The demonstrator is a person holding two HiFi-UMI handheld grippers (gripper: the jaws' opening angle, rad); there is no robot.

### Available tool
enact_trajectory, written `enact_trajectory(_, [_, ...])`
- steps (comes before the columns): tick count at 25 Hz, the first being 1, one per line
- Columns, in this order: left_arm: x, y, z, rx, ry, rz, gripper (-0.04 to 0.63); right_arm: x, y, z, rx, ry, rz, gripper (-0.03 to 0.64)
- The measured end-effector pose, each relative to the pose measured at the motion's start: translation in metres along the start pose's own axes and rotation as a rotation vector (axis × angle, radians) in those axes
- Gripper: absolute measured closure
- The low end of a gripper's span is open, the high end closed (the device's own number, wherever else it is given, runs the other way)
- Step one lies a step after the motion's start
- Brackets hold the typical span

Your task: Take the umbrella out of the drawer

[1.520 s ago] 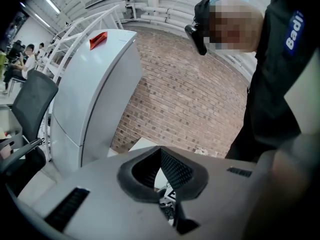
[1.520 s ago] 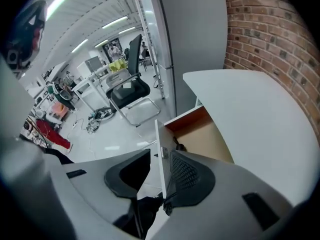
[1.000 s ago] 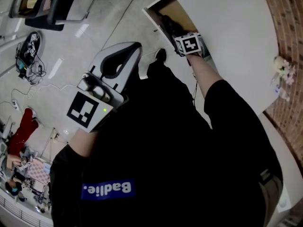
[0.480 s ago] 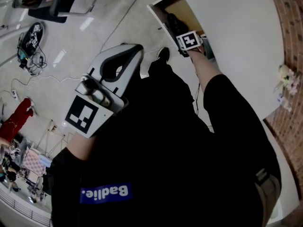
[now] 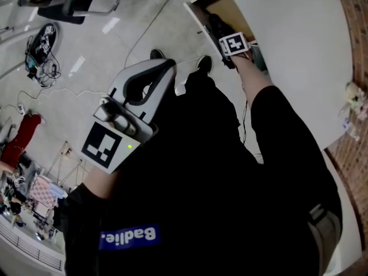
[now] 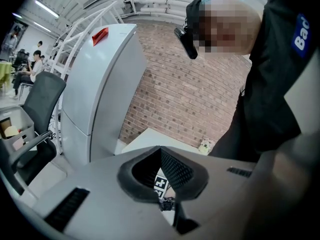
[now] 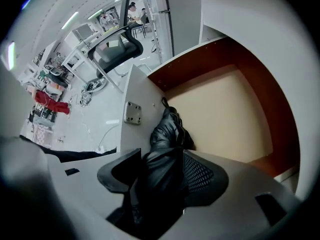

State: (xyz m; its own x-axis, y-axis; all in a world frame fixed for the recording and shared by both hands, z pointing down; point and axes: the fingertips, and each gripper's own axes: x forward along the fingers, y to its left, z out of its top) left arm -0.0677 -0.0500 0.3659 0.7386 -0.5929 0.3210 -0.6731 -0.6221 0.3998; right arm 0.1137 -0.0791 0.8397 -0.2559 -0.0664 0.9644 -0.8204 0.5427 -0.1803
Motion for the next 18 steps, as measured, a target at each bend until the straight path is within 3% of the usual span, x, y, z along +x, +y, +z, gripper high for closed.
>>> enact_trajectory(4, [0.001, 0.000, -0.011, -0.010, 0.012, 0.011, 0.595, 0.009, -0.015, -0.020, 0.004, 0.126, -0.054, 0.337])
enact_trajectory(18, [-0.006, 0.002, -0.024, -0.029, 0.035, 0.016, 0.595, 0.031, -0.014, -0.013, 0.068, 0.161, 0.069, 0.335])
